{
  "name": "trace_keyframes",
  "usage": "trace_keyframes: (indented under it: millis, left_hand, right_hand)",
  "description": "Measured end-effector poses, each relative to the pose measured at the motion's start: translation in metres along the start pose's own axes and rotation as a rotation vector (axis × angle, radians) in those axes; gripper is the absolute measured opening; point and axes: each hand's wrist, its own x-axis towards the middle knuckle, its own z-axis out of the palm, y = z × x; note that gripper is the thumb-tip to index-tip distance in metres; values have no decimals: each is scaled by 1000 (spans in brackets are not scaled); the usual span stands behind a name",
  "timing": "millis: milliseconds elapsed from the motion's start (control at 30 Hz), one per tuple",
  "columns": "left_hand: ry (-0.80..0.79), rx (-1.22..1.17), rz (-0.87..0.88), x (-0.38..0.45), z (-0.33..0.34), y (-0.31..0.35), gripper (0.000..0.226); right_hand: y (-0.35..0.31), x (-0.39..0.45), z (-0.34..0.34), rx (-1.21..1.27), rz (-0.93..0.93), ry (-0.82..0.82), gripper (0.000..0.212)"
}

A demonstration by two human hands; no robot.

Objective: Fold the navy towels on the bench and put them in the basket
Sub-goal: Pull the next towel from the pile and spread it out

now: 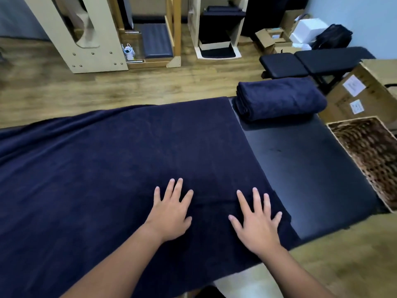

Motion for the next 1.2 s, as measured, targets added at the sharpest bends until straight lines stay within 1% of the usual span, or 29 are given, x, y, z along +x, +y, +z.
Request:
trace_keyframes:
  millis: [100, 167, 233, 267, 367, 433, 500, 600, 667, 733, 767, 800, 867, 933, 967, 1033, 1067, 1133, 1200]
  left_hand:
    - [62, -47, 20, -35, 23, 11, 71]
    - [155, -87, 50, -57, 35, 18, 59]
    - [251, -78, 104, -74, 43, 22, 45]
    - [261, -51, 137, -82, 45, 24, 43]
    - [142, 64, 181, -105, 50, 35, 53]
    - [48, 90, 107, -116, 55, 46, 50]
    - [4, 117, 27, -121, 59, 59, 39]
    - [-29, 150, -7, -123, 59, 75, 19]
    - [-64, 168, -37, -124, 58, 84, 14]
    - [-40, 125, -70, -125, 61, 91, 5]
    - [-24, 81, -65, -126, 62, 96, 5]
    - [-13, 35, -41, -127, 65, 102, 11]
    - [-42, -56, 19, -130, 75, 114, 19]
    - [-81, -100, 38, -134, 85, 122, 19]
    - [-89, -104, 26, -136, 88, 122, 16]
    - [-73, -104, -26, -139, 89, 119, 14]
    - [-47, -109, -57, -141, 88, 117, 15]
    - [2, -125, -118, -143, 84, 111, 16]
    - [23, -117, -172, -146, 80, 104, 16]
  right_hand:
    - [12, -24, 7, 26, 115, 11, 78]
    - [20, -38, 12, 45, 162, 48, 76]
    - [29, -48, 17, 81, 207, 108, 70]
    - [34, -52, 19, 98, 235, 135, 66]
    - [49, -59, 19, 205, 349, 176, 58]
    - [58, -60, 16, 210, 354, 187, 53]
    - [68, -59, 12, 136, 290, 191, 46]
    - [80, -54, 4, 75, 158, 152, 36]
    - [92, -55, 0, 103, 98, 116, 34]
    - [107, -60, -4, 163, 86, 94, 32]
    - [117, -63, -4, 176, 95, 101, 30]
    - [126, -65, -4, 176, 108, 115, 30]
    - [140, -69, 0, 119, 137, 130, 36]
    - [146, -73, 7, 36, 156, 172, 42]
    - [146, -75, 9, 10, 133, 212, 40]
    - [140, -76, 11, -16, 1, 276, 35]
    - [135, -75, 11, -33, -96, 275, 38]
    - [118, -76, 12, -70, -286, 195, 49]
    - [94, -81, 14, -94, -406, 94, 57]
